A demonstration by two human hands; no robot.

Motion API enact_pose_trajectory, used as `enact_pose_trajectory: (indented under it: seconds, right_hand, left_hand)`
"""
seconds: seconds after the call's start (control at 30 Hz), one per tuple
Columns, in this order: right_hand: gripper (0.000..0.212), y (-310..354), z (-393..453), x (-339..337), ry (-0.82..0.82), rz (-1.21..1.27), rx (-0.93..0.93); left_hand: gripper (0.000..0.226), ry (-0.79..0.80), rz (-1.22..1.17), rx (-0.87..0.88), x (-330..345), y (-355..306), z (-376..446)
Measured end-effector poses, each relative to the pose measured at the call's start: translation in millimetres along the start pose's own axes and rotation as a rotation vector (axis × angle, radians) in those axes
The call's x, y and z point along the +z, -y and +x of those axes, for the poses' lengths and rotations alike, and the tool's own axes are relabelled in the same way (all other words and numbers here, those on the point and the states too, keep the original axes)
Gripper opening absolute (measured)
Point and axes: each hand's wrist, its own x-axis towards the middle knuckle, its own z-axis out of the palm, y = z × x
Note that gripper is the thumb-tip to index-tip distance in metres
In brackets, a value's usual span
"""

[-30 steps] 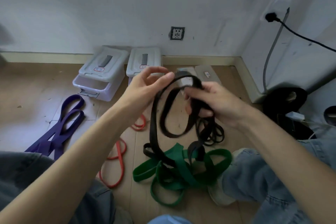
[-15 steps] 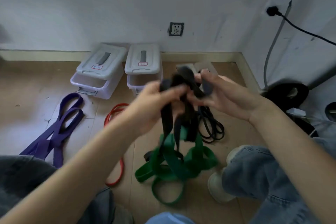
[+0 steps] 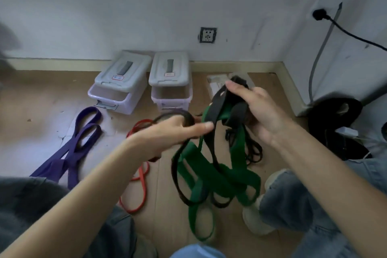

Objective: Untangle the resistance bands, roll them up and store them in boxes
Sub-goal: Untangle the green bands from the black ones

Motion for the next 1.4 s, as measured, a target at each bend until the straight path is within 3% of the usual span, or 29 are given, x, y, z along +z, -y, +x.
enact_pose_trajectory:
  seconds: [0.1, 0.27, 0.33, 0.4, 0.47, 0.53, 0.57, 0.63, 0.73, 0.8, 0.87, 0.93, 1.0, 1.1, 1.17, 1.27, 1.33, 1.4]
  right_hand:
    - [0.048, 8.8, -0.7, 4.6, 0.062, 0.025, -0.008]
    - [0.028, 22.7, 1.6, -12.1, 0.007, -0.184, -0.078]
    - [0.027, 18.9, 4.4, -20.6, -0.001, -0.397, 0.006]
    - [0.028, 10.1, 4.5, -19.8, -0.012, -0.499, 0.081]
    - [0.025, 8.0, 5.1, -16.0, 0.013, -0.430, 0.068]
    - [0.025, 14.3, 4.4, -14.2, 0.093, -0.264, 0.020]
    - [0.030, 18.2, 4.2, -14.3, 0.140, -0.197, -0.005]
    - [0.039, 23.5, 4.4, -15.0, 0.224, -0.146, -0.033]
    - [0.044, 25.6, 5.9, -18.7, 0.244, -0.253, 0.031]
    - [0.042, 22.5, 3.5, -21.7, 0.249, -0.558, 0.130]
    - [0.027, 15.9, 1.2, -24.4, 0.239, -0.855, 0.131]
    - [0.014, 16.5, -0.3, -23.2, 0.188, -0.870, 0.057]
    - [0.008, 27.9, -3.3, -19.9, 0.204, -0.747, -0.116]
    - [0.027, 31.3, -8.9, -9.4, 0.322, -0.704, -0.249]
    - [0.041, 22.2, -8.0, -5.1, 0.378, -0.741, -0.153]
    - [0.064, 17.6, -5.1, -9.5, 0.426, -0.737, -0.044]
    - [0.065, 18.3, -6.2, -10.3, 0.487, -0.698, -0.042]
    - [0.052, 12.3, -5.9, -2.7, 0.490, -0.697, -0.081]
  left_hand:
    - [0.033, 0.099, 0.020, -0.035, 18.9, 22.3, 5.8]
    - [0.010, -0.119, 0.030, 0.022, -9.1, 12.1, 6.5]
    - [0.015, -0.251, 0.205, 0.068, -22.9, 3.9, 3.2]
    - [0.005, -0.387, 0.555, 0.034, -29.0, 0.0, 2.2]
    - [0.028, -0.457, 0.875, -0.099, -25.4, -0.8, 0.5]
    - [0.053, -0.529, 0.979, -0.105, -19.2, 1.1, -1.5]
    - [0.058, -0.538, 0.969, 0.015, -16.5, -0.2, -1.4]
    - [0.048, -0.378, 0.831, 0.317, -13.2, -9.1, -4.1]
    - [0.030, -0.062, 0.219, 0.365, -10.9, -28.3, -16.7]
    - [0.025, -0.064, -0.103, 0.373, -14.2, -40.1, -25.6]
    - [0.021, -0.107, -0.374, 0.450, -18.0, -51.3, -33.2]
    - [0.023, -0.099, -0.587, 0.562, -21.4, -66.3, -40.0]
    - [0.025, -0.081, -0.586, 0.616, -22.3, -76.0, -42.9]
    - [0.023, -0.142, -0.232, 0.383, -17.2, -73.1, -38.3]
    - [0.023, -0.149, -0.072, 0.296, -12.5, -71.4, -35.9]
    - [0.023, -0.269, -0.238, 0.410, -20.3, -77.5, -34.7]
    - [0.023, -0.350, -0.182, 0.386, -19.1, -76.7, -34.9]
    - [0.021, -0.308, 0.002, 0.358, -7.3, -73.9, -33.1]
